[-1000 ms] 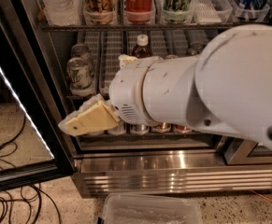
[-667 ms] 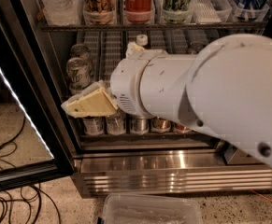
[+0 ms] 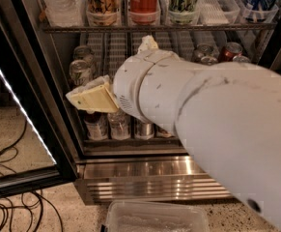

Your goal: Pick orange can from top shelf of fridge

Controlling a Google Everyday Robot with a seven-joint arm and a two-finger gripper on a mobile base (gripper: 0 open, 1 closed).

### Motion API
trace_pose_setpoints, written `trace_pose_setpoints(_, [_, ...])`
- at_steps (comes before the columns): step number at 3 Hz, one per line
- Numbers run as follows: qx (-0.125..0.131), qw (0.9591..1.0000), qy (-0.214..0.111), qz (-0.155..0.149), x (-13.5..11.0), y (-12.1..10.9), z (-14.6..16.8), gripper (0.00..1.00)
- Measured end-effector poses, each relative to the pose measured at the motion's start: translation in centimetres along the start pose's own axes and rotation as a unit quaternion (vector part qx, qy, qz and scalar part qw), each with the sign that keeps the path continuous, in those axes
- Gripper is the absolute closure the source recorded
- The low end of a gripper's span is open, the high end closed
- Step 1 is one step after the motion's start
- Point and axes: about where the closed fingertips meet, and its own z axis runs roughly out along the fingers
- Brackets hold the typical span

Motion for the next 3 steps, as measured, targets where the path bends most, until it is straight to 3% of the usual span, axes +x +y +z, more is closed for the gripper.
trace_pose_setpoints(1, [0.008,1.0000,-0.004,-0.002,-0.3,0.0,-0.1,0.00])
trace_pose_setpoints(2, [0.057,0.9983,-0.006,0.000,1.1,-2.2,-0.4,0.00])
trace_pose_setpoints(3, [0.070,0.9974,-0.015,-0.007,0.1,-2.6,-0.8,0.00])
